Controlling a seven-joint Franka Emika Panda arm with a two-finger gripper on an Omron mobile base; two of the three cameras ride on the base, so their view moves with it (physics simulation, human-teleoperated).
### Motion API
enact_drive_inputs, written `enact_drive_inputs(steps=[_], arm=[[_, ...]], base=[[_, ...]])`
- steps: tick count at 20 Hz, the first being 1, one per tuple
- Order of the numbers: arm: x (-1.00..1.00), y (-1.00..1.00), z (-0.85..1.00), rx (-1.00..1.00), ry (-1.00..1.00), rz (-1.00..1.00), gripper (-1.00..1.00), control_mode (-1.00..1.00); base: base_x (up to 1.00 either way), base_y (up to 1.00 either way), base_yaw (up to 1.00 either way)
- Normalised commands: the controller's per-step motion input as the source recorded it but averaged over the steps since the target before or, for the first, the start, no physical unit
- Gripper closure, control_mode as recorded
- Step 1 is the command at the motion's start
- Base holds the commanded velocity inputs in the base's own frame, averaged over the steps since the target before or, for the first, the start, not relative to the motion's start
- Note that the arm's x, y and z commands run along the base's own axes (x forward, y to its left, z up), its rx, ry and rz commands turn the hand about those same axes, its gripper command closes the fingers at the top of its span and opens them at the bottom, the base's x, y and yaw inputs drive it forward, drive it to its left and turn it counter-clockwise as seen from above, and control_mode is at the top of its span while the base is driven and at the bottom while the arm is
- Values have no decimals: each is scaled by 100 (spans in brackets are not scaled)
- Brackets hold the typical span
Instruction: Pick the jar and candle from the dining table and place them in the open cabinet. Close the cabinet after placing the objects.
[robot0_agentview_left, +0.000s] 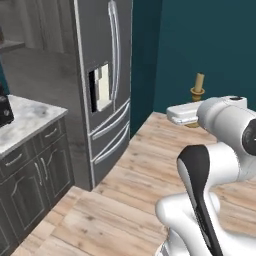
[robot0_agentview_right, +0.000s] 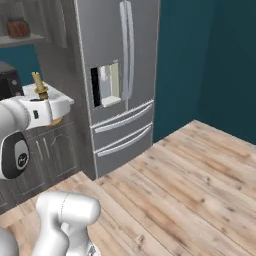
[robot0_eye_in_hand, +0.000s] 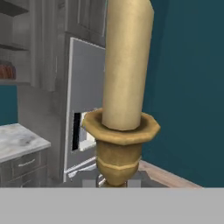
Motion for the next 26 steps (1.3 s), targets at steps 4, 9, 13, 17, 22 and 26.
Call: enact_drive_inputs(steps=[4,9,13,17,22,26], arm=[[0,0,0,0,0,0,100,100],[0,0,0,0,0,0,100,100],[0,0,0,0,0,0,100,100],[0,0,0,0,0,0,100,100],[0,0,0,0,0,0,100,100],[0,0,0,0,0,0,100,100]], base=[[62,-29,39],[69,-18,37],[66,0,37],[66,0,41],[46,0,34],[25,0,27]])
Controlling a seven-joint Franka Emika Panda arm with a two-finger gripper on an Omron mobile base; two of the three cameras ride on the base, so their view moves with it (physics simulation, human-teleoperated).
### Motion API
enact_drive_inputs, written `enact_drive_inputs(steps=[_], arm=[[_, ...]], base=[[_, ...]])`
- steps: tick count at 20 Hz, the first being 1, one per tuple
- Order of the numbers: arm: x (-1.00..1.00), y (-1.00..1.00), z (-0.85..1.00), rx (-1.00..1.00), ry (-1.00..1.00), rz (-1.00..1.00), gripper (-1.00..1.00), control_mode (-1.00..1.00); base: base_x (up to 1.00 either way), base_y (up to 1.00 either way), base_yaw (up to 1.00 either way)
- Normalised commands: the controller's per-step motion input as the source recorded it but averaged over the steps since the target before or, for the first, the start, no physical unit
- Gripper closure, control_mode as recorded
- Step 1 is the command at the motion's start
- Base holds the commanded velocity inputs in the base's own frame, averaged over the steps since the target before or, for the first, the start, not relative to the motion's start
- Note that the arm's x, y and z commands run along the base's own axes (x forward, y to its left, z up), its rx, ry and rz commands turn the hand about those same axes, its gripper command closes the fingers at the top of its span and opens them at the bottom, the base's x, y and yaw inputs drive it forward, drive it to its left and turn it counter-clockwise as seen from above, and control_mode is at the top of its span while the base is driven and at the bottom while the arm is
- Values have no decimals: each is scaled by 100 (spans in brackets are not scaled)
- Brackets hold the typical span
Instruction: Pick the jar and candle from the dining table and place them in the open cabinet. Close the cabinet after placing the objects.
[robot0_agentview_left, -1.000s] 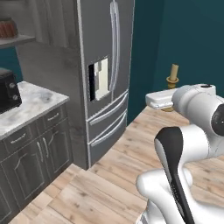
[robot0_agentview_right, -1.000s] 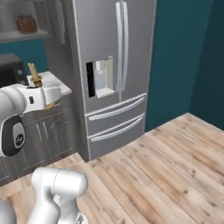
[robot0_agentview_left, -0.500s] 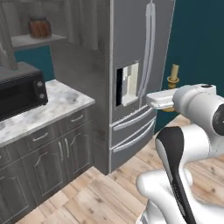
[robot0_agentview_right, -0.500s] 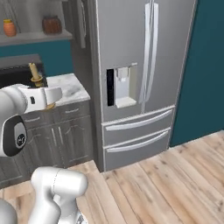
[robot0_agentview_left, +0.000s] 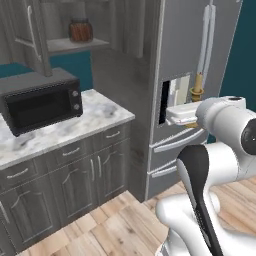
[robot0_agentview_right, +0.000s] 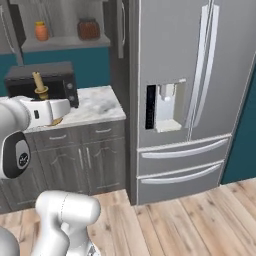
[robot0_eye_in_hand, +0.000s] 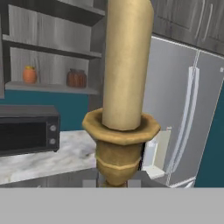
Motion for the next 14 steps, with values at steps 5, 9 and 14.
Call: enact_drive_inputs(steps=[5,9,14], arm=[[0,0,0,0,0,0,100,100],[0,0,0,0,0,0,100,100],[0,0,0,0,0,0,100,100]], base=[[20,0,23],[21,0,22],[44,0,25]])
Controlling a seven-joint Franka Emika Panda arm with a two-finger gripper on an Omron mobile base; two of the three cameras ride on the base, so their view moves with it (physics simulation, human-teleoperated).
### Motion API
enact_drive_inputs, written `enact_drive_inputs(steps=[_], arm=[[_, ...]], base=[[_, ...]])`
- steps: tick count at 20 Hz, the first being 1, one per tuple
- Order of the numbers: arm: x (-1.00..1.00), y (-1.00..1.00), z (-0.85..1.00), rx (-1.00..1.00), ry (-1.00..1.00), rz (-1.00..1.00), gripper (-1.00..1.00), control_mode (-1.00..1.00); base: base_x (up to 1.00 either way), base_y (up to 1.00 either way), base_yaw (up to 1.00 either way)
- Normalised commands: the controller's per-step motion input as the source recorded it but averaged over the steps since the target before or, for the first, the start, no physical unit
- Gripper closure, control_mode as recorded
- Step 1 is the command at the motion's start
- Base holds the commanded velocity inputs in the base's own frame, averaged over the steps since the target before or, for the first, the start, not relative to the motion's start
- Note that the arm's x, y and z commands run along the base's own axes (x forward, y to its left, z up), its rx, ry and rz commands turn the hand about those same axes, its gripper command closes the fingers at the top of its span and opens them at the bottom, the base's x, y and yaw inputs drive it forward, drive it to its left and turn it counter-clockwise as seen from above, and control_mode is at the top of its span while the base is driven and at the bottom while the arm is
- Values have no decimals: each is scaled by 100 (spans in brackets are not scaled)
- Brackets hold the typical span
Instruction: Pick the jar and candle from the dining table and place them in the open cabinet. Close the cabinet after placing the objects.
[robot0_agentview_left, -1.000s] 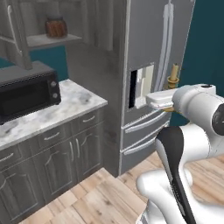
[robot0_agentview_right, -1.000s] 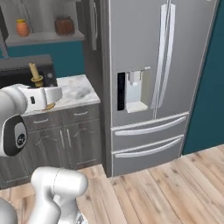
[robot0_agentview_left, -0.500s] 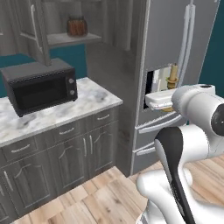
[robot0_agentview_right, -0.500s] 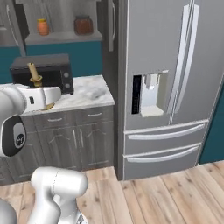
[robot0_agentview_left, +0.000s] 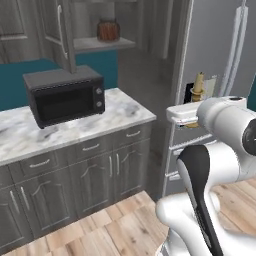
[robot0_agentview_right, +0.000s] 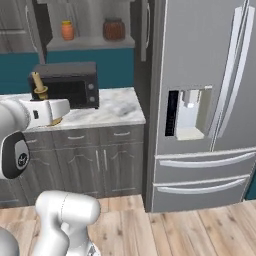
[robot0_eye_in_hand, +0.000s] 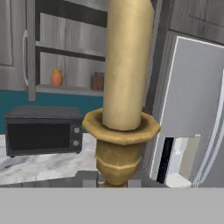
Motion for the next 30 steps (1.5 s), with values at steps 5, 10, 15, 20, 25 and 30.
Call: enact_drive_inputs(steps=[5,10,15,20,25,30], arm=[[0,0,0,0,0,0,100,100],[0,0,0,0,0,0,100,100],[0,0,0,0,0,0,100,100],[0,0,0,0,0,0,100,100],[0,0,0,0,0,0,100,100],[0,0,0,0,0,0,100,100]], base=[[75,-16,31],[65,-60,30],[34,-60,26],[52,0,37],[40,-5,37],[13,-18,27]])
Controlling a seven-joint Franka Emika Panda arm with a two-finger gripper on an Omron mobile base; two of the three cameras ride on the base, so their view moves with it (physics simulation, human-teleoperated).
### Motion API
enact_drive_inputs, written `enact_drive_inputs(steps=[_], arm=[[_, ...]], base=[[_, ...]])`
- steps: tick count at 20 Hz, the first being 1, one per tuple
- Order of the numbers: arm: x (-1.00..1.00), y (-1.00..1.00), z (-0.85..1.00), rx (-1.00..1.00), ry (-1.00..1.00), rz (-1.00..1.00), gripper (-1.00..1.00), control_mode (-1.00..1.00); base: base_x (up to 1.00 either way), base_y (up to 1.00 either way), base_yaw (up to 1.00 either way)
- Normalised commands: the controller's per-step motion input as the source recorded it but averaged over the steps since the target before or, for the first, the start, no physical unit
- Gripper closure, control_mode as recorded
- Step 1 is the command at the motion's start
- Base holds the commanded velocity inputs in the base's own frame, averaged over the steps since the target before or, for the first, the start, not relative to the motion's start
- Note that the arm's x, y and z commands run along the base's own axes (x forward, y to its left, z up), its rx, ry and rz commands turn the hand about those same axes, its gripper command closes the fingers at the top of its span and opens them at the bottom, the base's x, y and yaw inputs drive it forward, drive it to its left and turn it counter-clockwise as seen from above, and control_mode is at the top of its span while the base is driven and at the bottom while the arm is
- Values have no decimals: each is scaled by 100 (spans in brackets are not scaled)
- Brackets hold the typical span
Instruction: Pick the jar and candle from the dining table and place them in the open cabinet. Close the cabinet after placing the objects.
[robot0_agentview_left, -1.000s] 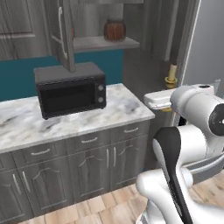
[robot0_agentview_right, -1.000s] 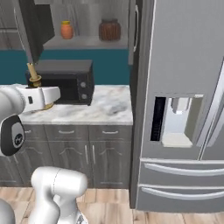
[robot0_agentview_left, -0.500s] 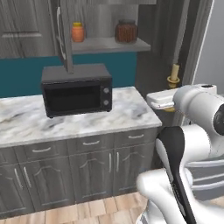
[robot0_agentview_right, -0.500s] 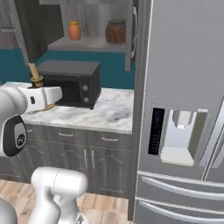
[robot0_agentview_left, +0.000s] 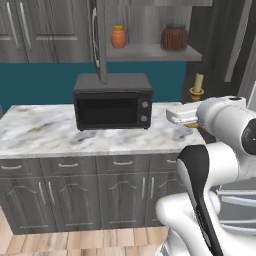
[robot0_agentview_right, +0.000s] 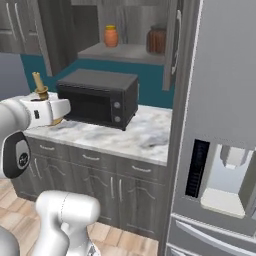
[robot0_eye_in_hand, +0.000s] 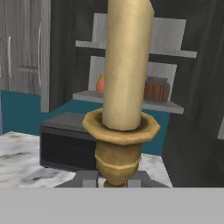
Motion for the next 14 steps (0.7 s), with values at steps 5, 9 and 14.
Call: enact_drive_inputs(steps=[5,9,14], arm=[[0,0,0,0,0,0,100,100],[0,0,0,0,0,0,100,100],[0,0,0,0,0,0,100,100]], base=[[6,-34,16],[6,-45,3],[38,-15,0]])
